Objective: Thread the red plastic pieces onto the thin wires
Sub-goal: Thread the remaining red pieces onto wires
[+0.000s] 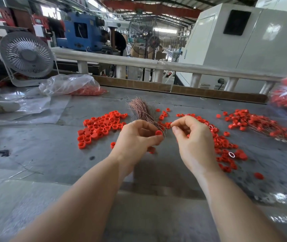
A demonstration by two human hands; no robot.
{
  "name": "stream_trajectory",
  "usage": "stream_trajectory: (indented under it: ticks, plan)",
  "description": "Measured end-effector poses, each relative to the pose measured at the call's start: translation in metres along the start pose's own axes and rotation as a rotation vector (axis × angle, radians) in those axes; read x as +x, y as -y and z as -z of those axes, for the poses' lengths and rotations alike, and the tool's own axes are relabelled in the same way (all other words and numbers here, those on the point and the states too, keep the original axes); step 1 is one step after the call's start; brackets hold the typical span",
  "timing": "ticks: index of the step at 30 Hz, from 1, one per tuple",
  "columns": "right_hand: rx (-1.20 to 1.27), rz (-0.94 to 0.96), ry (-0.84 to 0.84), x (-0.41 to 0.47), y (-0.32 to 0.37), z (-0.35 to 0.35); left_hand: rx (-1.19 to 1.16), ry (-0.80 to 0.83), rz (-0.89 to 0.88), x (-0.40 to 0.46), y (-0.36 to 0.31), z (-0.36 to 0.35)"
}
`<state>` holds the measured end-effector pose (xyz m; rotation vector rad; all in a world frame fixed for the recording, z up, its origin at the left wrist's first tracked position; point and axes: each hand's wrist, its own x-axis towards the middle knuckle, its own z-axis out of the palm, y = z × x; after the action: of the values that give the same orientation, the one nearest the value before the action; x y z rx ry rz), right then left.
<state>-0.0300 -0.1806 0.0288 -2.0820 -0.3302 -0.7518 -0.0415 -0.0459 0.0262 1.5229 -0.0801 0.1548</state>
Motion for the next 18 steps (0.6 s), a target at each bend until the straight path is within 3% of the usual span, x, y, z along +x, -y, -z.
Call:
stream_trajectory:
  ticks: [18]
  plan:
    - [0.059, 0.057, 0.047, -0.0021, 0.0045, -0.0019, -0.247, 0.083, 0.063, -0.0002, -0.0041, -0.0011]
